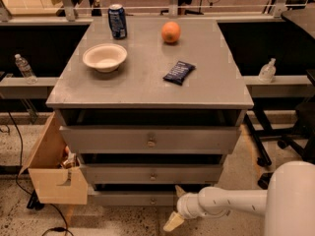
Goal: Open bottom drawer
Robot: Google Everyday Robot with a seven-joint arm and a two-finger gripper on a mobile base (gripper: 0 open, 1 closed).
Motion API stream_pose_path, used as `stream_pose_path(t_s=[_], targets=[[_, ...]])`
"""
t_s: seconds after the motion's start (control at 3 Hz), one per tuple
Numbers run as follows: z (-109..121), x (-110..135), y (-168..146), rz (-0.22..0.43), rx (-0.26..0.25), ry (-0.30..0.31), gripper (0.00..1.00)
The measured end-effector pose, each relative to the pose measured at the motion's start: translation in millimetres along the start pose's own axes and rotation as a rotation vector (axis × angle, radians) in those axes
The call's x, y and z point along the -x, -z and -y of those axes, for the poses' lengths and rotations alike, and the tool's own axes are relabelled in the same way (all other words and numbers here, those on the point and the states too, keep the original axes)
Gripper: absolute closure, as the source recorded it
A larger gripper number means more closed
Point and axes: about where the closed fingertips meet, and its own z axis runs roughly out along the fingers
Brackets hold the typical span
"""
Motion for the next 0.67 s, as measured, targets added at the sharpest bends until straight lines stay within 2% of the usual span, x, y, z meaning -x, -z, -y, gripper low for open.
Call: stream_pose_path(t_s=[0.67], targets=[[7.7,-12.9,-26.4,-0.005,0.013,-0.033,0.00]])
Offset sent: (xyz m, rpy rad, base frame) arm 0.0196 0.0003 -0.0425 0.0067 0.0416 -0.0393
